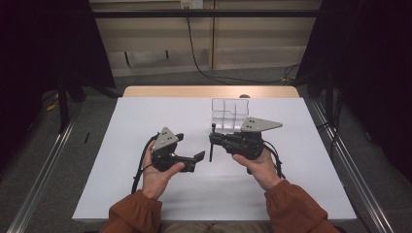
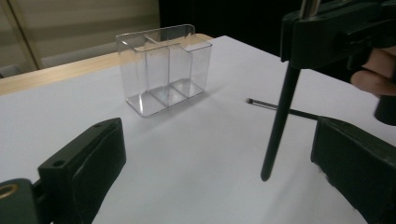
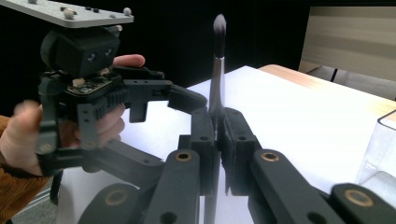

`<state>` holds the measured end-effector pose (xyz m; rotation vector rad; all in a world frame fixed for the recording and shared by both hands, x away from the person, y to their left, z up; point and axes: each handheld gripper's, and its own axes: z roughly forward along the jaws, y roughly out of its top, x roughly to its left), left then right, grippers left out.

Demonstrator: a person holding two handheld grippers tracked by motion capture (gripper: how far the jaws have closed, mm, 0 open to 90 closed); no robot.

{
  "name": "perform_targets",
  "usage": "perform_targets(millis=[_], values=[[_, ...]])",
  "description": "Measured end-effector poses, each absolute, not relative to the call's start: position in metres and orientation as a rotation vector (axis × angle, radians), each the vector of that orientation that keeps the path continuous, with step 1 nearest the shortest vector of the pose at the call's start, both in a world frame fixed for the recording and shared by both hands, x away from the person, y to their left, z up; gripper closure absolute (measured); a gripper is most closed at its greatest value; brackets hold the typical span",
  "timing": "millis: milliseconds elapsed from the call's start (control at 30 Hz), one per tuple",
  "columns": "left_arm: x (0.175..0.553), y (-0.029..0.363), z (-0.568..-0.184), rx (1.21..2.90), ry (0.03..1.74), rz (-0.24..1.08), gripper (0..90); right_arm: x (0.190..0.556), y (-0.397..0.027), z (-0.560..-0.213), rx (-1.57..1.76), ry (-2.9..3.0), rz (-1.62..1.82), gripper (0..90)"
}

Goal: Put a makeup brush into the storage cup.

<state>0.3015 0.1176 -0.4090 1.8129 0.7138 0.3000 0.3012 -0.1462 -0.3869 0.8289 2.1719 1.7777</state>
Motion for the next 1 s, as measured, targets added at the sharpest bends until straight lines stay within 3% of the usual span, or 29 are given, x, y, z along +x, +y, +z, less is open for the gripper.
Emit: perform_targets(millis=[333,1000], values=[[0.302,0.129,-0.408,1.796,0.729,0.404,2.4,0.301,-0.149,-0.386,0.840,2.176,1.766,83.9],[0.292,0.166,-0.417,1.737,0.781,0.451,2.4,0.302,-0.157,-0.385,0.862,2.153,1.752,83.8]])
